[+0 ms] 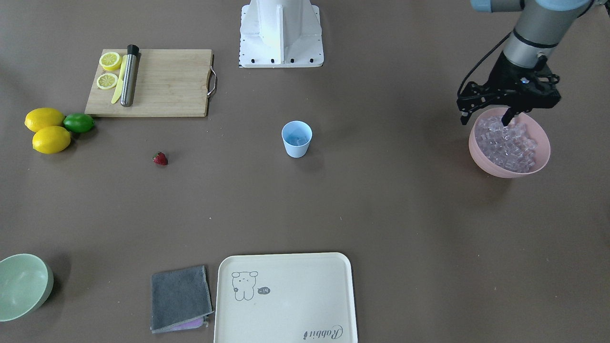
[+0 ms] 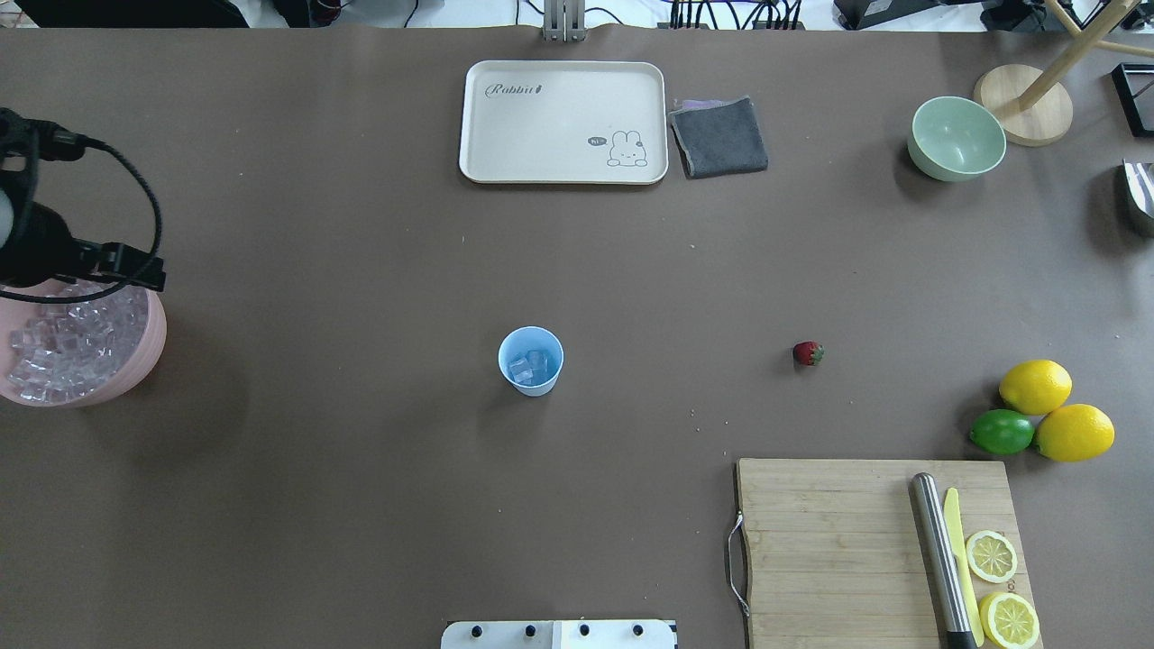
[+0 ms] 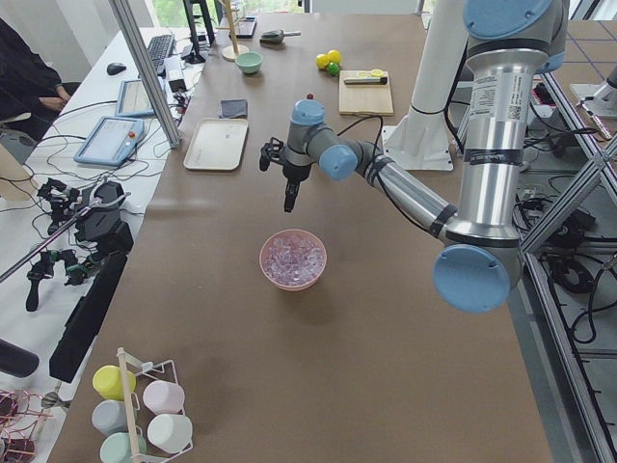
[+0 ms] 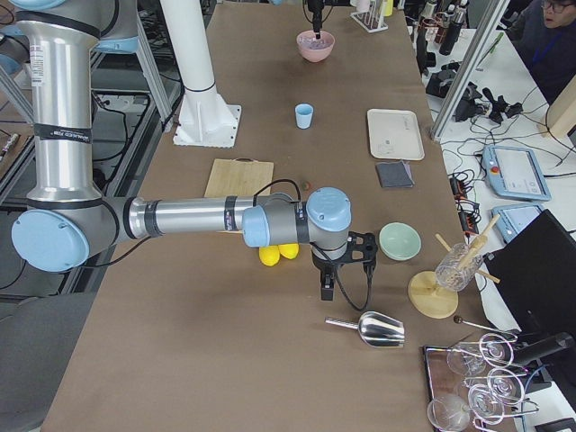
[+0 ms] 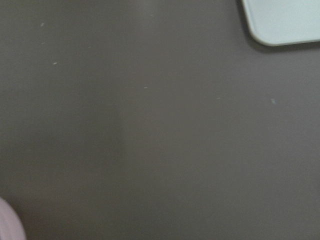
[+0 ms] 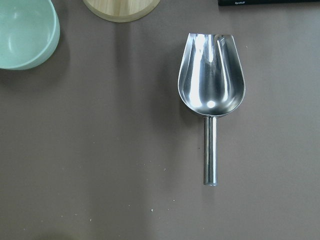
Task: Put ice and strawberries in cup
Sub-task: 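Lower the left gripper into the ice bowl again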
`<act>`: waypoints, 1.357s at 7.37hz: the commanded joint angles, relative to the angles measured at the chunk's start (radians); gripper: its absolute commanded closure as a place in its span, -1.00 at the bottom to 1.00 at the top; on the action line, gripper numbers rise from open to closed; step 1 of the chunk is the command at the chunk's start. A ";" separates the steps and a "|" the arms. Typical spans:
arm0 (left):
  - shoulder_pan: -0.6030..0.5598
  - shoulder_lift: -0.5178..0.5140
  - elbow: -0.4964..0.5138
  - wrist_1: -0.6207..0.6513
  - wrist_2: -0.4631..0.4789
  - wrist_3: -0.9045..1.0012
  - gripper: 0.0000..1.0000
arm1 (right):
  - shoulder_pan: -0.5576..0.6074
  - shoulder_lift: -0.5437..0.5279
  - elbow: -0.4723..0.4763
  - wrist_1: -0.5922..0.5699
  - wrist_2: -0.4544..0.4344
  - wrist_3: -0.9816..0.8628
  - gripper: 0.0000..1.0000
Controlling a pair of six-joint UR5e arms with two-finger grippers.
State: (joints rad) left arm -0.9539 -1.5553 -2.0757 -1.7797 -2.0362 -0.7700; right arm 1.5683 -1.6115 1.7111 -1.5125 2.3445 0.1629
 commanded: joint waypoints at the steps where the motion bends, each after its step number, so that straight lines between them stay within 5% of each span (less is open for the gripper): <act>1: -0.031 0.060 0.136 -0.226 -0.074 0.136 -0.96 | -0.007 0.012 0.001 0.000 -0.001 0.003 -1.00; 4: -0.034 0.107 0.151 -0.236 -0.087 0.140 -0.96 | -0.007 0.018 -0.002 0.000 -0.008 0.001 -1.00; 10: -0.016 0.127 0.166 -0.242 -0.084 -0.186 -0.96 | -0.005 0.045 -0.001 -0.005 -0.025 0.001 -1.00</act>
State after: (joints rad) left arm -0.9787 -1.4289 -1.9213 -2.0206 -2.1205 -0.9377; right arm 1.5630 -1.5687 1.7097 -1.5167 2.3232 0.1641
